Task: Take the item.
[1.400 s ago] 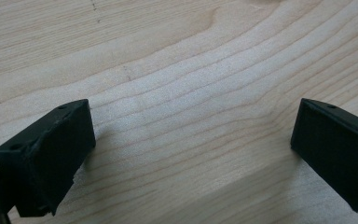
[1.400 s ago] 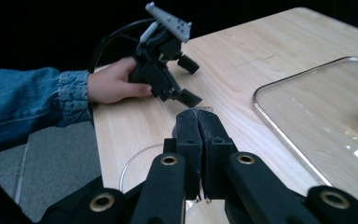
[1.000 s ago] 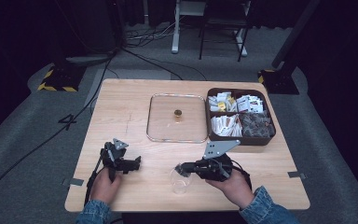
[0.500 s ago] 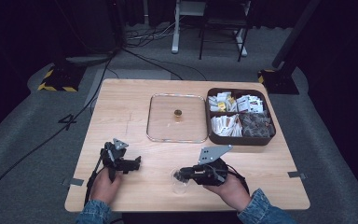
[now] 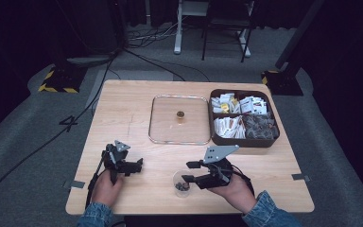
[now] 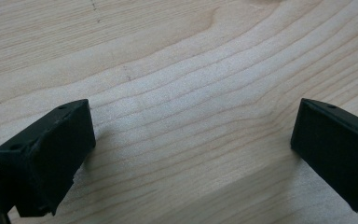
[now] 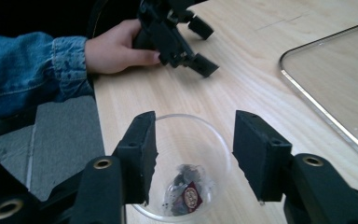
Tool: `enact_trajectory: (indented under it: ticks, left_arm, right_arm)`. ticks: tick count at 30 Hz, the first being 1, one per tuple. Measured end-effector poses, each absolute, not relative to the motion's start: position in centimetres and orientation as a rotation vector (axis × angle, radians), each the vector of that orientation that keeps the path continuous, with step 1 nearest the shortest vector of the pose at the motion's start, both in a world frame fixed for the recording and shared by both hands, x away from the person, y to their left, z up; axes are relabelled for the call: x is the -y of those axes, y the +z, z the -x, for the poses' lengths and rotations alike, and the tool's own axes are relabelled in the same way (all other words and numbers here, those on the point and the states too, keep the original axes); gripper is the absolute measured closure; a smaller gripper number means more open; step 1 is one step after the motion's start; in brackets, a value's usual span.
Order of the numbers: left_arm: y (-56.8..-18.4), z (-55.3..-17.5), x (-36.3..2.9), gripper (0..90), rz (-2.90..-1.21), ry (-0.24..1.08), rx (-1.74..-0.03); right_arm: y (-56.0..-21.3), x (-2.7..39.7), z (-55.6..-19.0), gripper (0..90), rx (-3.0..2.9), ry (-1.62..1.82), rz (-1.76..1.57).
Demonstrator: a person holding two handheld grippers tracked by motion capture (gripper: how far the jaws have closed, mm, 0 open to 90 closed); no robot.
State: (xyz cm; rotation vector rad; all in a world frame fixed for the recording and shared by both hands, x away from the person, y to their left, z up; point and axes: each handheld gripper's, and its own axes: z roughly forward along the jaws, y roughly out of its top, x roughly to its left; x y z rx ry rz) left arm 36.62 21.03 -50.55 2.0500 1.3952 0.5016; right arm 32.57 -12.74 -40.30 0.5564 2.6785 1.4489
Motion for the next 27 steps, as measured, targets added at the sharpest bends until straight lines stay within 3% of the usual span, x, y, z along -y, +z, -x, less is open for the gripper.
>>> enact_trajectory:
  ticks: [6, 22, 27]
  left_arm:
    - [-50.6, -36.6, -21.0, 0.0, -2.051, 0.502, -1.393]
    - [-50.5, -36.6, -21.0, 0.1, -2.051, 0.499, -1.394]
    - [-50.5, -36.6, -21.0, 0.0, -2.051, 0.497, -1.395]
  right_arm:
    - [-39.1, 14.6, -32.8, 40.0, -2.595, 1.47, -0.627]
    - [-38.0, 20.7, -33.5, 31.7, -2.477, 1.4, -0.774]
    - [-38.1, 22.8, -34.0, 24.3, -2.45, 1.385, -0.835]
